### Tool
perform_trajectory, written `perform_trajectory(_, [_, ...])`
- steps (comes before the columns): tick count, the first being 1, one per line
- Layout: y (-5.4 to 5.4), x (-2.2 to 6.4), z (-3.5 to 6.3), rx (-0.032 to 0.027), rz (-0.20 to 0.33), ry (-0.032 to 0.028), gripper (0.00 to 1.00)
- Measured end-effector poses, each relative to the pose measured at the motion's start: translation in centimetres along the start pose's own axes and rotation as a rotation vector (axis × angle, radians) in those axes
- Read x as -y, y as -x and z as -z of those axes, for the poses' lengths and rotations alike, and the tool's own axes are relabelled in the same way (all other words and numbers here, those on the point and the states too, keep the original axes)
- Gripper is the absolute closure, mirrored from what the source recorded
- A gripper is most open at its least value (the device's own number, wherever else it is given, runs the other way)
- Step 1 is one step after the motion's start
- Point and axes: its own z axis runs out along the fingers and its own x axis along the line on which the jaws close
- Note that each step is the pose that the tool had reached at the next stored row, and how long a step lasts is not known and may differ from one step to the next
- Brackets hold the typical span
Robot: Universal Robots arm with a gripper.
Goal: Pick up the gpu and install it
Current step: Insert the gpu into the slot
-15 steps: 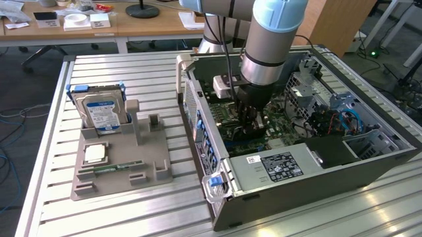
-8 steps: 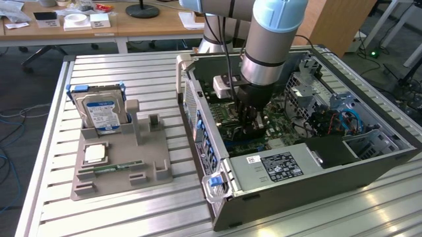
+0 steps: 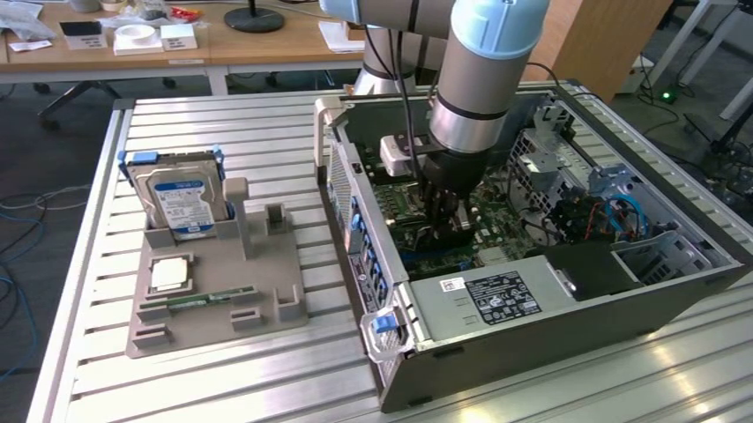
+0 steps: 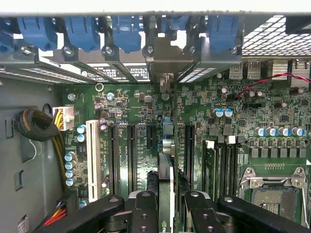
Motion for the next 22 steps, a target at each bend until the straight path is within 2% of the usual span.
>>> perform_trajectory(11, [0.01,-0.01,-0.05,0.0011,0.000,-0.0003,0.73])
perform_trajectory(13, [0.01,0.00,-0.02,0.0005,0.000,-0.0001,0.61])
perform_trajectory(14, [0.00,0.00,-0.01,0.0002,0.000,0.0000,0.61])
perform_trajectory(15, [0.00,0.00,-0.01,0.0002,0.000,0.0000,0.55])
perform_trajectory(22, [0.00,0.00,-0.01,0.0001,0.000,0.0000,0.55])
